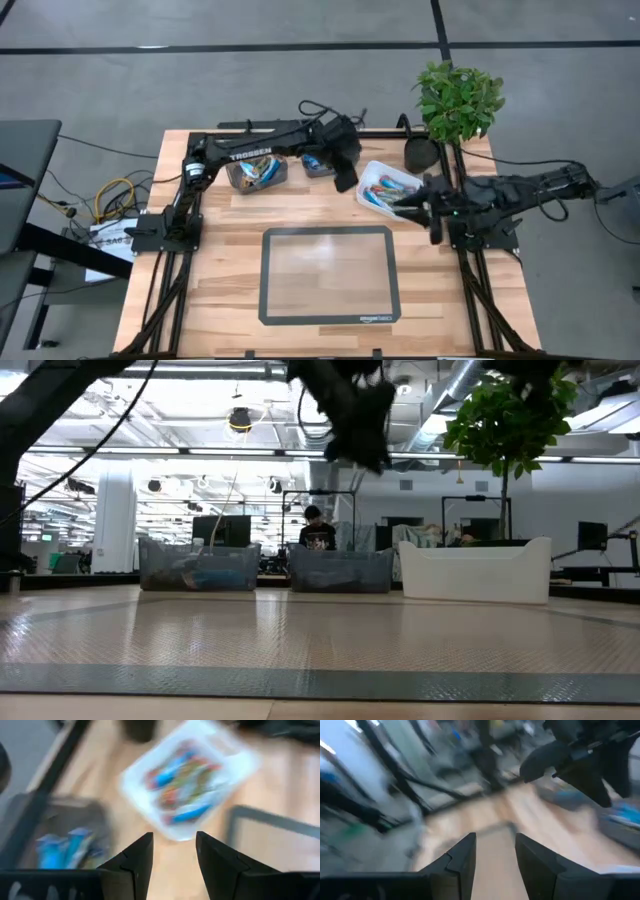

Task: Pick and place Granola Bars by type
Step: Return to Home Position

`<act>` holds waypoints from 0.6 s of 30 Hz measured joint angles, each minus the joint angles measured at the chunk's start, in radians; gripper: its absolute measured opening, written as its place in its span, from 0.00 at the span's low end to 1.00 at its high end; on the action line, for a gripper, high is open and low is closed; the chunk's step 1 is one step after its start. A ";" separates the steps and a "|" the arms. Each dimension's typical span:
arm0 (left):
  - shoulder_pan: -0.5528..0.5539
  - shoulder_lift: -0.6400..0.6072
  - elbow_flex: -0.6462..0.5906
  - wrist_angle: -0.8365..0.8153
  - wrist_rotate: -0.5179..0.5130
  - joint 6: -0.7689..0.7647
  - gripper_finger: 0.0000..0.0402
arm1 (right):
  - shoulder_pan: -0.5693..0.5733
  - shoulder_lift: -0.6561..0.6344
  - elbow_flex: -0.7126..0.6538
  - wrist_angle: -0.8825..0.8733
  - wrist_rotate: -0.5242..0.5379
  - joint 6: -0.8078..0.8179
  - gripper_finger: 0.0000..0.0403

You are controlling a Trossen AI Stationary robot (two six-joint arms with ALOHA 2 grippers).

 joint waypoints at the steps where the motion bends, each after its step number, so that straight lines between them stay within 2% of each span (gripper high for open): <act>1: -0.014 -0.010 0.000 0.010 0.032 0.002 0.36 | 0.015 -0.043 -0.055 0.074 -0.010 0.019 0.32; 5: -0.059 -0.039 0.000 0.078 0.113 -0.005 0.36 | 0.070 -0.184 -0.232 0.284 -0.033 0.099 0.32; 13: -0.103 -0.085 0.000 0.107 0.085 -0.095 0.36 | 0.150 -0.344 -0.413 0.485 -0.051 0.053 0.32; 18: -0.119 -0.113 -0.001 0.114 0.085 -0.142 0.36 | 0.152 -0.415 -0.506 0.568 -0.069 0.001 0.32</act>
